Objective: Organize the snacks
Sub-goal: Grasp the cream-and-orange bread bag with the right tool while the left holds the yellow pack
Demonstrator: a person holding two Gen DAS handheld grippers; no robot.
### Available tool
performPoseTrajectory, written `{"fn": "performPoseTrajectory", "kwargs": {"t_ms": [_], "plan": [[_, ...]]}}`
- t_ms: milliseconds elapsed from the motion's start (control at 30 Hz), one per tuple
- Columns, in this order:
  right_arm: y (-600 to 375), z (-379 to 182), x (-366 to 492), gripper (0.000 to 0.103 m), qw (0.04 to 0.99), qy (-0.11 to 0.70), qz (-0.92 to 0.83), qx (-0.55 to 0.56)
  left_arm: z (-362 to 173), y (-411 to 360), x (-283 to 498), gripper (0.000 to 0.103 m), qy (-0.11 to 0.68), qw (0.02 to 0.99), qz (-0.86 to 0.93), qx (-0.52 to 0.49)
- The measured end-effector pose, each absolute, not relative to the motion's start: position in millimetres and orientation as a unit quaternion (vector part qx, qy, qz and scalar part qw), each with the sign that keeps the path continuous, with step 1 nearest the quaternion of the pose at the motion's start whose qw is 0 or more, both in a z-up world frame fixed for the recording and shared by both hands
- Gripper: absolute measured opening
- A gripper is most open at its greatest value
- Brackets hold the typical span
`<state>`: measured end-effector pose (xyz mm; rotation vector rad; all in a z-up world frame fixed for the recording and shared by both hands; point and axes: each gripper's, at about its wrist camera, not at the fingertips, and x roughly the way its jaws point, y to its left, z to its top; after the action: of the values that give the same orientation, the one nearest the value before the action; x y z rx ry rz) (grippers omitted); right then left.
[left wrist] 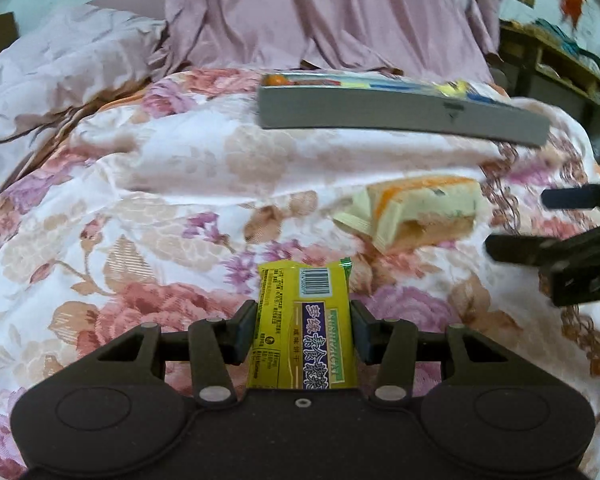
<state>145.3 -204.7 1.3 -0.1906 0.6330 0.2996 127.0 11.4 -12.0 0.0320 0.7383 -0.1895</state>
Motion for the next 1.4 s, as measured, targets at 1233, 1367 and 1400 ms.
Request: {"fn": "performPoseTrajectory", "kwargs": {"t_ms": [1233,1367,1400], "plan": [[-179,1,229,0.068,0.846,0.422,0.273,-0.18,-12,16,131,0.051,0.372,0.923,-0.1,-0.013],[-193,6,222,0.068,0.849,0.437,0.261,-0.142,-12,13,132,0.051,0.371,0.923,-0.103,-0.007],[-194,6,220,0.068,0.849,0.439,0.258,-0.139,-12,13,131,0.051,0.371,0.923,-0.104,-0.005]]}}
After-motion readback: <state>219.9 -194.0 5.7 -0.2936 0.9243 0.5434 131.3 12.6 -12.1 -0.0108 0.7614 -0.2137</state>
